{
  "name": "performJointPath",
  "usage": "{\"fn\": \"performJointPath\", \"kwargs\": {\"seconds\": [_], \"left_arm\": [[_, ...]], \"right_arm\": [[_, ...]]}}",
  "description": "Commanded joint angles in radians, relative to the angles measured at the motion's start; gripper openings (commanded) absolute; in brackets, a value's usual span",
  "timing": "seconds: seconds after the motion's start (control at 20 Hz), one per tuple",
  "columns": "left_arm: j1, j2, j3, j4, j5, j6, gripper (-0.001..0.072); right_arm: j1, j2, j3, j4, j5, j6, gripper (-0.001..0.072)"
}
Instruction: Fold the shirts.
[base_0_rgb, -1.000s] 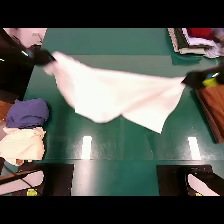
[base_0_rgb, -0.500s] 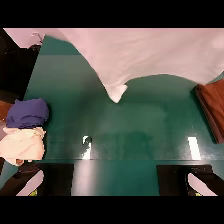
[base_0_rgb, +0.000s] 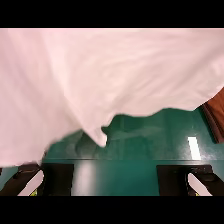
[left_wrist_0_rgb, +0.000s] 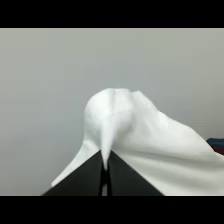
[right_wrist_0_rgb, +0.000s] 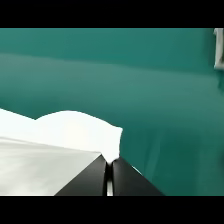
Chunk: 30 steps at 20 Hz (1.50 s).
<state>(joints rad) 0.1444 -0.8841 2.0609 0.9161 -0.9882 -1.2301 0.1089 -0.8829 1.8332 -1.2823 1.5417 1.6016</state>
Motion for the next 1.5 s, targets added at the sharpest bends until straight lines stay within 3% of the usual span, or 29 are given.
{"fn": "performJointPath", "kwargs": {"seconds": [0.0, 0.25, 0.5, 0.7, 0.95, 1.05, 1.1, 1.15, 1.2, 1.45], "left_arm": [[0.001, -0.099, -0.091, 0.005, -0.013, -0.001, 0.0028], [0.001, -0.443, -0.118, 0.005, -0.180, -0.001, 0.0029], [0.001, -0.788, -0.121, 0.003, -0.209, -0.001, 0.0029], [0.001, -0.927, -0.121, 0.003, -0.182, 0.000, 0.0030], [0.001, -0.966, -0.121, 0.006, -0.172, 0.000, 0.0046], [0.001, -0.966, -0.121, 0.005, -0.172, -0.001, 0.0532], [0.001, -0.966, -0.121, 0.005, -0.173, -0.001, 0.0547], [0.002, -0.966, -0.118, 0.006, -0.184, -0.006, 0.0552], [0.010, -0.961, -0.118, 0.006, -0.204, -0.025, 0.0551], [0.100, -0.873, -0.122, 0.013, -0.396, -0.069, 0.0551]], "right_arm": [[0.000, -0.048, -0.151, -0.001, 0.085, 0.063, 0.0016], [-0.001, -0.282, -0.351, 0.000, 0.097, 0.066, 0.0016], [0.010, -0.509, -0.460, 0.025, -0.111, 0.053, 0.0016], [0.008, -0.639, -0.461, 0.099, -0.253, 0.028, 0.0016], [0.008, -0.693, -0.460, 0.151, -0.393, 0.012, 0.0017], [0.006, -0.691, -0.456, 0.164, -0.438, 0.011, 0.0021], [0.001, -0.692, -0.448, 0.163, -0.443, 0.011, 0.0107], [-0.001, -0.692, -0.432, 0.163, -0.439, 0.011, 0.0329], [-0.012, -0.691, -0.409, 0.160, -0.428, 0.004, 0.0387], [-0.078, -0.613, -0.314, 0.157, -0.219, -0.108, 0.0386]]}}
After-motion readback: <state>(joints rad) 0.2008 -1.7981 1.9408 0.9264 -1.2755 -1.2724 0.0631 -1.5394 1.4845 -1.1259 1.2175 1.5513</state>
